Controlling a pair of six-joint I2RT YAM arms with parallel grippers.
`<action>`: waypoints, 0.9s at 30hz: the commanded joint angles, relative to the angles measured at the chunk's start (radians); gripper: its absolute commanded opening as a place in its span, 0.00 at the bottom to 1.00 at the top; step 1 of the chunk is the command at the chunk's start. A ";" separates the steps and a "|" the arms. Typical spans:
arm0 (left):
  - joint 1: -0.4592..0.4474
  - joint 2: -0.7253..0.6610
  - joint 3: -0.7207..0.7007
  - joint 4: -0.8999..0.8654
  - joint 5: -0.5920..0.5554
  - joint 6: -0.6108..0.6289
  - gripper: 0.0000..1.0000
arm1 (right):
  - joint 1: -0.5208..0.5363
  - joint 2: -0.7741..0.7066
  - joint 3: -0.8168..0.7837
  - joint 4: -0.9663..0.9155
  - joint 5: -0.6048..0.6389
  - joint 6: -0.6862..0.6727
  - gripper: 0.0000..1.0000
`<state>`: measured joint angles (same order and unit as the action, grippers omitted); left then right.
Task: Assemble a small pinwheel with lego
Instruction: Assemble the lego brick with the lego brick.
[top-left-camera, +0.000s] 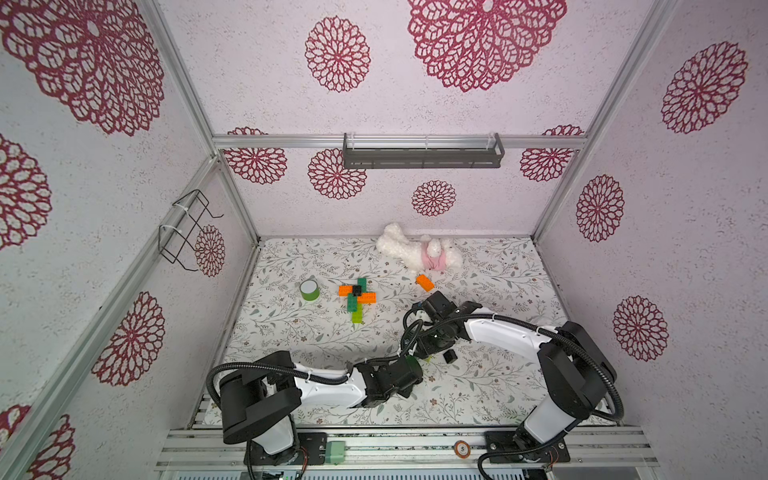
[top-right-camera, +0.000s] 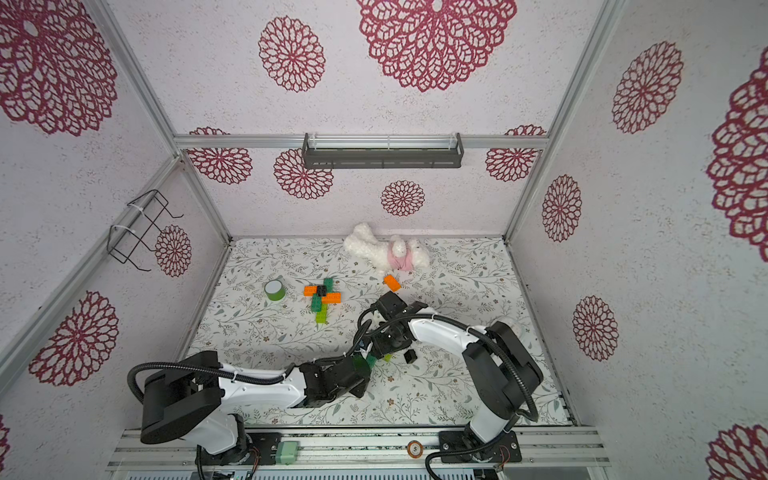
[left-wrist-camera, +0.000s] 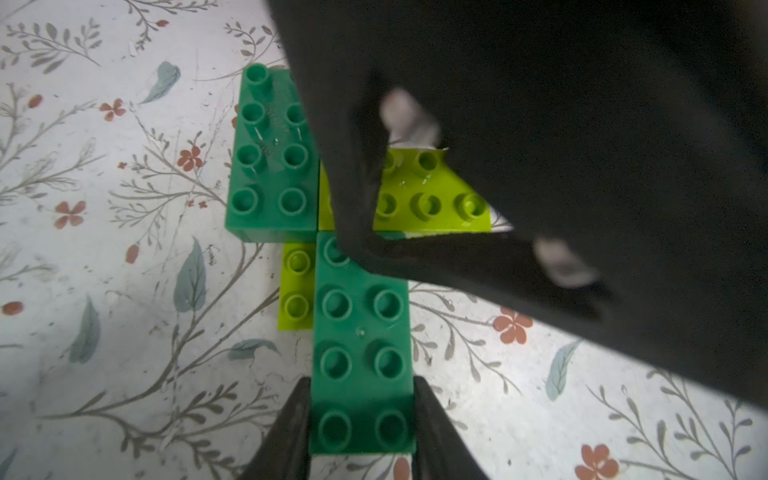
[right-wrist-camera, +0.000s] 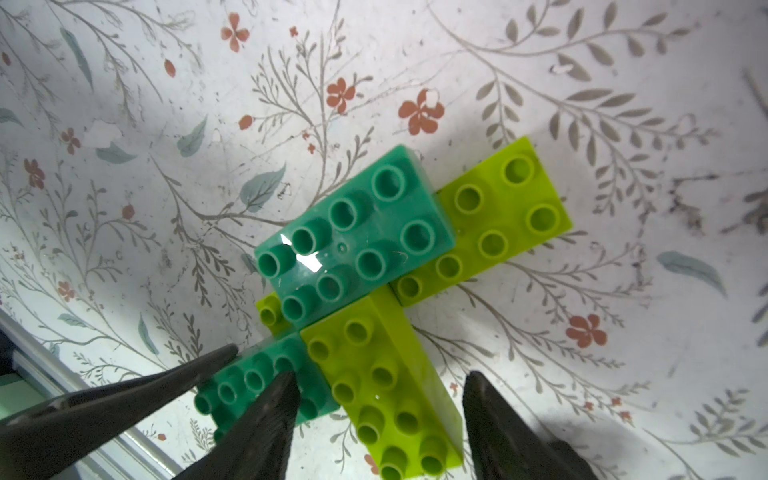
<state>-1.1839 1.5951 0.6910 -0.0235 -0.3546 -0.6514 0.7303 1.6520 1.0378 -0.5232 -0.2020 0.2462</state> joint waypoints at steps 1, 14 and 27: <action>-0.003 0.005 -0.020 -0.021 0.018 -0.003 0.42 | 0.027 0.044 0.001 -0.061 0.061 -0.013 0.66; -0.003 0.002 -0.060 0.037 -0.007 -0.030 0.51 | 0.034 0.051 0.008 -0.070 0.078 -0.010 0.66; 0.021 -0.342 -0.234 0.067 -0.056 -0.033 0.79 | 0.033 0.051 0.034 -0.092 0.084 -0.018 0.67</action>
<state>-1.1793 1.3266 0.4858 0.0250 -0.3809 -0.6662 0.7517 1.6653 1.0691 -0.5575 -0.1650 0.2443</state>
